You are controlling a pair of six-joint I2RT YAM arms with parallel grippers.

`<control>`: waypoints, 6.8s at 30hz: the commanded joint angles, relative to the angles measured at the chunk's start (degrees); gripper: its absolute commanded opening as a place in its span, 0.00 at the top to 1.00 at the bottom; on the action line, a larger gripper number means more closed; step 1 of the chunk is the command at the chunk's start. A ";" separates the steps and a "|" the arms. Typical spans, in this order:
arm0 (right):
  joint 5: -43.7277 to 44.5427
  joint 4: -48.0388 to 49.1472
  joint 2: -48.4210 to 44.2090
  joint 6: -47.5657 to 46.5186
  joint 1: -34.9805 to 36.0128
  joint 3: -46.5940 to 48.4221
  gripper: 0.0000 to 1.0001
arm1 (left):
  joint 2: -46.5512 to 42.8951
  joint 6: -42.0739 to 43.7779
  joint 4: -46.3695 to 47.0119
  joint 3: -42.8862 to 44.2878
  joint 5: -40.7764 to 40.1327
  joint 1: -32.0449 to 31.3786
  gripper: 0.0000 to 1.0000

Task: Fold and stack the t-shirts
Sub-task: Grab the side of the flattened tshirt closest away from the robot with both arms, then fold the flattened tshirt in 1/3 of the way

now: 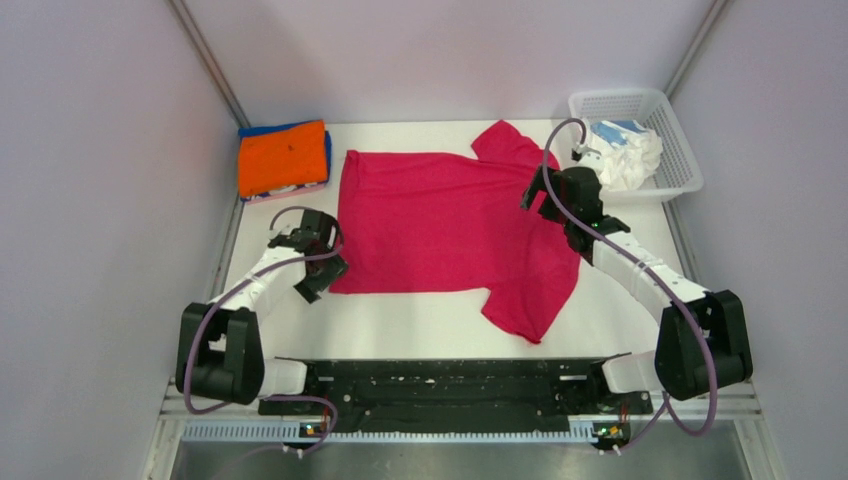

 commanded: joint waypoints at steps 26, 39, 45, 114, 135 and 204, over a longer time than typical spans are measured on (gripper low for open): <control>4.25 -40.79 -4.43 0.44 10.69 2.65 0.07 | 3.21 -6.19 9.26 -6.52 -1.59 0.04 1.00; -10.65 -43.55 -3.56 3.27 25.03 -8.57 0.30 | 0.23 -4.65 7.58 -7.07 -2.07 0.03 1.00; -11.55 -39.30 -0.82 3.62 25.85 -11.48 0.35 | -0.46 -5.17 7.83 -7.93 -1.60 0.03 1.00; -6.50 -40.96 15.67 -17.01 6.07 32.08 1.00 | 10.28 -4.46 4.40 15.03 -1.22 6.63 1.00; -13.65 -34.98 43.36 -75.69 2.48 52.24 0.97 | 26.80 -0.69 8.87 25.45 -1.64 7.32 0.83; -8.05 -29.91 2.83 -1.19 -10.17 -0.09 0.09 | 23.38 9.63 10.85 14.25 9.34 5.48 0.01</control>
